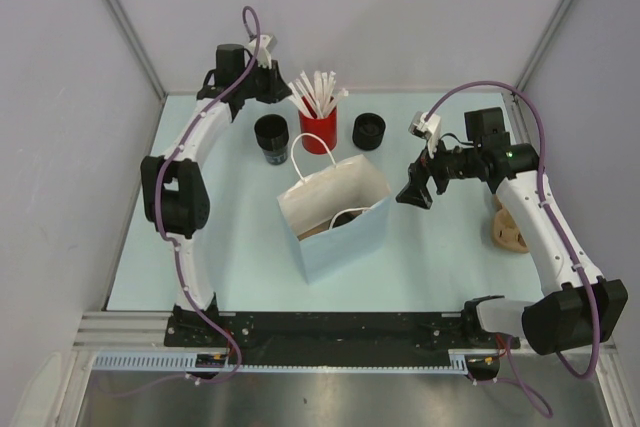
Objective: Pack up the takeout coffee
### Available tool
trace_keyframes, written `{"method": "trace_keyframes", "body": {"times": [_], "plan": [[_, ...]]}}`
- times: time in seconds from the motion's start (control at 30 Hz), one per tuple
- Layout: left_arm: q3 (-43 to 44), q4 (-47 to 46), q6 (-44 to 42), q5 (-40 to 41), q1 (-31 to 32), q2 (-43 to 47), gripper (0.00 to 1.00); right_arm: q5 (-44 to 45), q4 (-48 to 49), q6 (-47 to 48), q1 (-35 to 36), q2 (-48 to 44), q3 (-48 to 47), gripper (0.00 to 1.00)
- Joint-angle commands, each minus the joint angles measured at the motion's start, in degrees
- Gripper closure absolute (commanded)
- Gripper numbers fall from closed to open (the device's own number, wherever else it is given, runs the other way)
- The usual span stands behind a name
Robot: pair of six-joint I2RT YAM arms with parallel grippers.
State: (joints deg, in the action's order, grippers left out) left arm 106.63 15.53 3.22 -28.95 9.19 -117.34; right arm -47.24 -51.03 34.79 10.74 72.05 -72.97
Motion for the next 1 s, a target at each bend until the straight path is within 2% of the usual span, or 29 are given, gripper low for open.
{"method": "trace_keyframes", "body": {"times": [0.0,0.13,0.97], "plan": [[1.21,-0.41,0.82,-2.07,-0.49,-0.08,0.86,-0.31,1.37,0.99,-0.02,-1.47,0.11,0.0],[1.39,0.03,0.82,-2.51,-0.4,-0.08,1.0,-0.31,1.45,0.99,-0.11,-1.56,0.2,0.0],[12.29,6.62,2.49,-5.15,0.12,5.18,1.0,-0.57,1.63,0.81,-0.11,-2.27,0.37,0.0]]}}
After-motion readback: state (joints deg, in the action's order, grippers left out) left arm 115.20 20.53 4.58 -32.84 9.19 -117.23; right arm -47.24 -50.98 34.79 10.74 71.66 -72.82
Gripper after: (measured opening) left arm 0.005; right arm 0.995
